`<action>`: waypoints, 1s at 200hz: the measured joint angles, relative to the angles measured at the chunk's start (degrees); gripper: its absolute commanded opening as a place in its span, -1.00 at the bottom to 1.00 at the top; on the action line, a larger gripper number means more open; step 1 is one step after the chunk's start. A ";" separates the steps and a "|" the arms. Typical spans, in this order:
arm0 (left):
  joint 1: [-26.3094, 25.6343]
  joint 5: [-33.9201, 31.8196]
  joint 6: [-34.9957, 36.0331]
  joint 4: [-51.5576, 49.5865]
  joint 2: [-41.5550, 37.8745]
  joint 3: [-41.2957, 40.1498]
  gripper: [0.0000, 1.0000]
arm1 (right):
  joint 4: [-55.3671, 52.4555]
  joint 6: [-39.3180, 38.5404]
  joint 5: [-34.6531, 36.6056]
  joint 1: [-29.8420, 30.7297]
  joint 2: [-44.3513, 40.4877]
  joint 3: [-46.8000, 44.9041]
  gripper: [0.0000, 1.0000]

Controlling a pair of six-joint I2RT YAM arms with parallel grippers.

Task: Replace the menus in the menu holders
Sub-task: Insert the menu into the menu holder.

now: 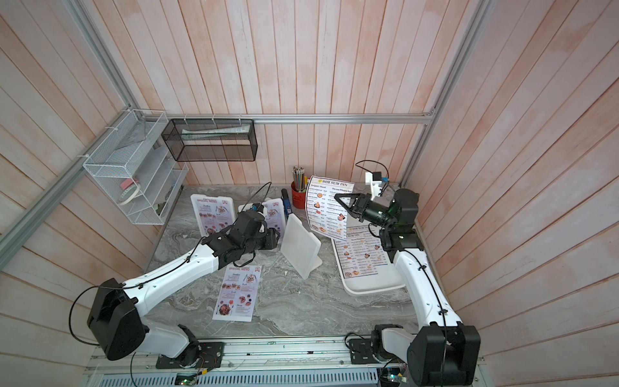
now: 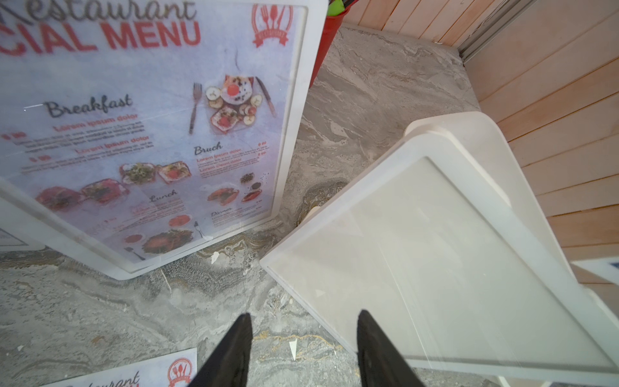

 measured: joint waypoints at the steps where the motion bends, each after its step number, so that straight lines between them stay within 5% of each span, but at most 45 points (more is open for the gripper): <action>1: 0.00 0.00 0.00 0.00 0.00 0.00 0.06 | 0.00 0.00 0.00 0.02 -0.02 0.00 -1.00; 200: 0.00 -1.05 0.02 0.04 0.00 0.00 0.06 | -0.04 -0.26 -0.50 1.92 1.31 0.48 -1.00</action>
